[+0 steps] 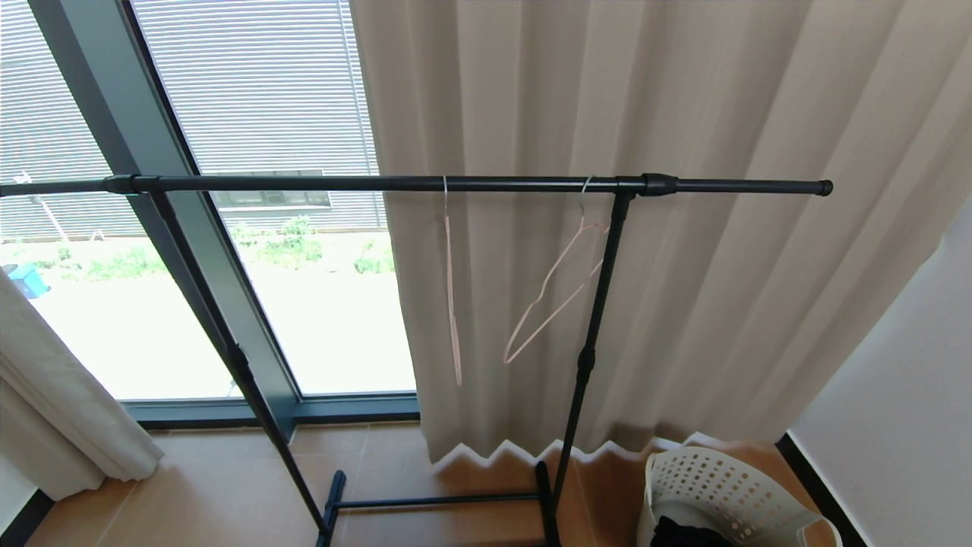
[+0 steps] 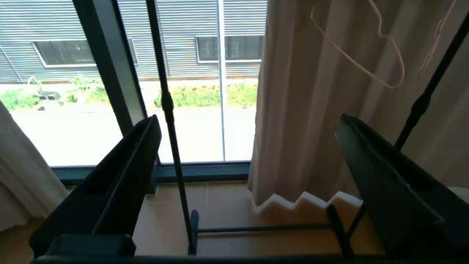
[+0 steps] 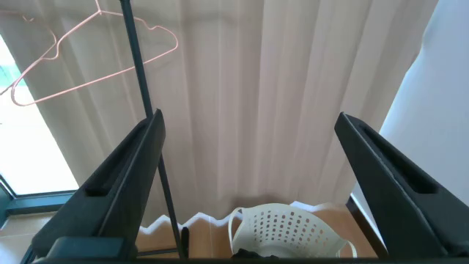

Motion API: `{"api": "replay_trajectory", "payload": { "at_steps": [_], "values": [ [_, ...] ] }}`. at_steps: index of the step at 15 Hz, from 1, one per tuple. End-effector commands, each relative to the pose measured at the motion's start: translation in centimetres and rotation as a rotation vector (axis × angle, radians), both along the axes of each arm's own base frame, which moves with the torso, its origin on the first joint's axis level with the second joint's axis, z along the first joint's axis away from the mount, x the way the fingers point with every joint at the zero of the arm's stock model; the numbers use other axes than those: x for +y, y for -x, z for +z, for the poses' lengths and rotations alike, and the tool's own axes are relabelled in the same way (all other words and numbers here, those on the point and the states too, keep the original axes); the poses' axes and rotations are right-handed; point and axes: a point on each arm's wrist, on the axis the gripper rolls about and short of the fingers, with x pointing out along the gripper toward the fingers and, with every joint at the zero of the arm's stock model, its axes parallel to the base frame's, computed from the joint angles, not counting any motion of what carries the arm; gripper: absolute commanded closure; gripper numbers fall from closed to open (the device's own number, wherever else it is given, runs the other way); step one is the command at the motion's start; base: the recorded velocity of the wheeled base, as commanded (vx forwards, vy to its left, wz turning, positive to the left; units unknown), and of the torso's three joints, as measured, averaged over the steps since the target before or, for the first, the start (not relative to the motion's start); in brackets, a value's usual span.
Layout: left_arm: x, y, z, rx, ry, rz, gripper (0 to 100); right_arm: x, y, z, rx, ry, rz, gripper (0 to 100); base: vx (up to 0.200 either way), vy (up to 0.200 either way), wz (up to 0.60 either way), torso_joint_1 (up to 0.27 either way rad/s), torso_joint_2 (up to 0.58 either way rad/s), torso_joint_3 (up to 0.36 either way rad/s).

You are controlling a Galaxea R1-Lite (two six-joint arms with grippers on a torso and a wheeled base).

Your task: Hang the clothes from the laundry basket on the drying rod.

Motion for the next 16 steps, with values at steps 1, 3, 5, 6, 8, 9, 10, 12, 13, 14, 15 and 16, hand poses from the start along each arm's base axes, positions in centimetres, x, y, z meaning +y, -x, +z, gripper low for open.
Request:
{"api": "replay_trajectory", "payload": {
  "at_steps": [1, 3, 5, 6, 8, 9, 10, 12, 13, 14, 15, 16],
  "values": [
    [0.0, -0.01, 0.01, 0.001, 0.0, 0.001, 0, 0.0, 0.0, 0.01, -0.001, 0.0, 0.0, 0, 0.0, 0.0, 0.0, 0.0, 0.0, 0.0],
    [0.0, -0.01, 0.01, 0.001, 0.0, 0.002, 0, 0.0, 0.0, 0.01, 0.0, 0.005, 0.0, 0, 0.0, 0.0, 0.0, 0.0, 0.0, 0.0],
    [0.0, -0.01, 0.01, 0.001, 0.0, 0.001, 0, 0.0, 0.0, 0.01, 0.0, 0.003, 0.001, 0, 0.0, 0.0, 0.0, 0.0, 0.0, 0.0],
    [0.0, -0.01, 0.01, 0.001, 0.0, 0.001, 0, 0.0, 0.0, 0.01, 0.0, 0.005, 0.0, 0, 0.0, 0.0, 0.0, 0.0, 0.0, 0.0],
    [0.0, -0.01, 0.01, 0.001, -0.004, 0.001, 0, 0.0, 0.0, 0.01, -0.001, -0.002, 0.0, 0, 0.0, 0.0, 0.0, 0.0, 0.0, 0.0],
    [0.0, -0.01, 0.01, 0.001, 0.002, 0.005, 0, 0.0, 0.0, 0.01, 0.0, 0.003, -0.001, 0, 0.0, 0.0, 0.0, 0.0, 0.0, 0.0],
    [0.01, -0.01, 0.01, 0.001, 0.004, 0.007, 0, 0.0, 0.0, 0.01, 0.0, 0.006, 0.0, 0, 0.0, 0.0, 0.0, 0.0, 0.0, 0.0],
    [0.02, -0.01, 0.01, 0.001, 0.006, 0.012, 0, 0.01, 0.0, 0.01, 0.0, 0.01, 0.004, 0, 0.0, 0.0, 0.0, 0.0, 0.0, 0.0],
    [0.02, -0.01, 0.01, 0.001, 0.007, 0.014, 0, 0.01, 0.0, 0.01, 0.0, 0.01, 0.004, 0, 0.0, 0.0, 0.0, 0.0, 0.0, 0.0],
    [0.02, -0.01, 0.01, 0.001, 0.007, 0.012, 0, 0.01, 0.0, -0.01, 0.002, 0.01, 0.004, 0, 0.0, 0.0, 0.0, 0.0, 0.0, 0.0],
    [0.02, -0.01, 0.01, 0.001, 0.007, 0.011, 0, 0.01, 0.0, 0.01, 0.0, 0.007, 0.005, 0, 0.0, 0.0, 0.0, 0.0, 0.0, 0.0],
    [0.02, -0.01, 0.01, 0.001, 0.009, 0.012, 0, 0.01, 0.0, 0.01, 0.0, 0.005, 0.003, 0, 0.0, 0.0, 0.0, 0.0, 0.0, 0.0]
  ]
}}
